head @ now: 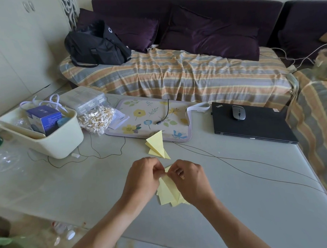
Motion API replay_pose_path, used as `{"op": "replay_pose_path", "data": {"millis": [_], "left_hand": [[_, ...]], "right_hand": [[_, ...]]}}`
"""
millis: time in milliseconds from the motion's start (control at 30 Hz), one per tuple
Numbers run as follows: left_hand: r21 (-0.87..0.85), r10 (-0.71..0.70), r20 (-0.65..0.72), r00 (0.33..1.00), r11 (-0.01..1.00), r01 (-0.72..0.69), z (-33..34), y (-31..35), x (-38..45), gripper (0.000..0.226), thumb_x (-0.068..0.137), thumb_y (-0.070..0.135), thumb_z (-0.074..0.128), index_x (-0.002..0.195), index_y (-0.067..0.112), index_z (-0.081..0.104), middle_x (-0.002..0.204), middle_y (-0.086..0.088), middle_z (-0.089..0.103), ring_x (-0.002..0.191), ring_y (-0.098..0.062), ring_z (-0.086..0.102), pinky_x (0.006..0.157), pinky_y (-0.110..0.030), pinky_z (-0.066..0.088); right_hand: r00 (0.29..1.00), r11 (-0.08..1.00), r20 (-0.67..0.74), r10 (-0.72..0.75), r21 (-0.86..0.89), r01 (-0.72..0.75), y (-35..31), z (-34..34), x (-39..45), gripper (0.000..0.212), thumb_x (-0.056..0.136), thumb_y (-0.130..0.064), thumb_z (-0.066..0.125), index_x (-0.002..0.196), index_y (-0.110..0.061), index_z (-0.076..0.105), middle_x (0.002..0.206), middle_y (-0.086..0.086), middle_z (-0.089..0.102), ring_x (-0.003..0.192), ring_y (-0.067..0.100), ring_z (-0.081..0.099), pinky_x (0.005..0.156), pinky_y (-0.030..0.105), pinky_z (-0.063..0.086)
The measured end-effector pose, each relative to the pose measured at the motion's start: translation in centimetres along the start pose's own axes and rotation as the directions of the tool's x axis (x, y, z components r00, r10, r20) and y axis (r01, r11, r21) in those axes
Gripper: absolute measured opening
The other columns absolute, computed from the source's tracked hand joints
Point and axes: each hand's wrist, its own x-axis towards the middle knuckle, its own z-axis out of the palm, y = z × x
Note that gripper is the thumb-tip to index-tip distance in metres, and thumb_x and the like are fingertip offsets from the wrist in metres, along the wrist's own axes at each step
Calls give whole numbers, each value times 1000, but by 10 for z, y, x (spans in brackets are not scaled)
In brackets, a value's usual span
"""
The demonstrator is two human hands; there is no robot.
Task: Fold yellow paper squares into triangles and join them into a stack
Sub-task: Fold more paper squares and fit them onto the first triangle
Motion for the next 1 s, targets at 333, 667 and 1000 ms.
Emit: {"op": "replay_pose_path", "data": {"millis": [333, 667, 1000], "left_hand": [[46, -116, -48, 992, 992, 119, 0, -6, 0, 24, 84, 4, 72, 71, 24, 69, 69, 14, 69, 71, -8, 66, 60, -27, 49], [-30, -58, -82, 995, 998, 56, -2, -10, 2, 25, 88, 0, 67, 76, 23, 67, 71, 14, 63, 69, 0, 59, 56, -11, 39], [-215, -372, 189, 909, 888, 408, -4, -9, -3, 17, 93, 36, 69, 89, 20, 67, 81, 3, 73, 76, -11, 65, 69, -25, 52]], "right_hand": [[997, 997, -33, 67, 26, -66, 1, -3, 3, 8, 88, -8, 69, 81, -10, 72, 70, -5, 64, 61, 2, 54, 59, 12, 42], [986, 988, 104, 132, 61, -139, -2, -12, 1, 12, 85, -7, 65, 76, -14, 66, 64, 1, 69, 52, 13, 60, 49, 18, 42], [882, 813, 255, 395, 349, -465, -13, -18, 3, 4, 84, -7, 67, 86, -5, 70, 73, 8, 77, 60, 16, 71, 60, 23, 55]]}}
